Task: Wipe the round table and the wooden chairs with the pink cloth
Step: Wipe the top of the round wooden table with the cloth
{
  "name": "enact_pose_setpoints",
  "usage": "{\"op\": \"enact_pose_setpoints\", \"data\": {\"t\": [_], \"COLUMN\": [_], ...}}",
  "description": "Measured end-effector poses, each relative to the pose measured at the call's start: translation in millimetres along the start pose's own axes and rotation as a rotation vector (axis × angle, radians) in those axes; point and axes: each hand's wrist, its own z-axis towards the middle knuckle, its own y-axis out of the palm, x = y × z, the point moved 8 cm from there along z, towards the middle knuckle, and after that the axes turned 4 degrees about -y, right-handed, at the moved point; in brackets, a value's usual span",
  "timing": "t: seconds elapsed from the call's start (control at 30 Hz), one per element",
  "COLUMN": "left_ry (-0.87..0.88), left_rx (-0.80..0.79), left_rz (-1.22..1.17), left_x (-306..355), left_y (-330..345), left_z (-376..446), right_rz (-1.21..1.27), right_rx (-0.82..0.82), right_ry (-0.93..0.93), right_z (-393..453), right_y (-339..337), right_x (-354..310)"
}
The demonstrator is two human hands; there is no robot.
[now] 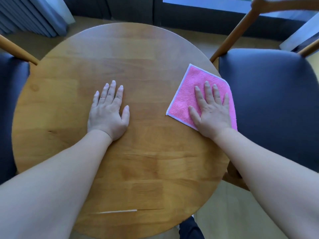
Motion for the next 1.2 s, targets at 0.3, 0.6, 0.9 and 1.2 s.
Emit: {"op": "enact_pose_setpoints", "data": {"t": [0.3,0.6,0.9,1.2], "left_ry": [-0.016,-0.044,-0.046,-0.218], "left_rx": [-0.002,0.049,0.057,0.031], "left_rz": [-0.012,-0.093,-0.101,-0.013], "left_x": [-0.2,-2.1,-0.5,-18.3], "left_y": [-0.3,-6.1,-7.6,-0.1], "left_z": [0.7,-2.3,-3.4,14.8], "right_rz": [-0.008,-0.009,-0.036,-0.006], "right_rx": [0.024,-0.008,-0.058,-0.008], "right_ry": [0.014,-0.117,-0.27,-0.167], "right_z": [39.5,-5.7,-60.7,14.5], "right_y": [-6.3,8.2,28.7,7.3], "right_x": [3.4,-61.0,-128.9,-97.9]}}
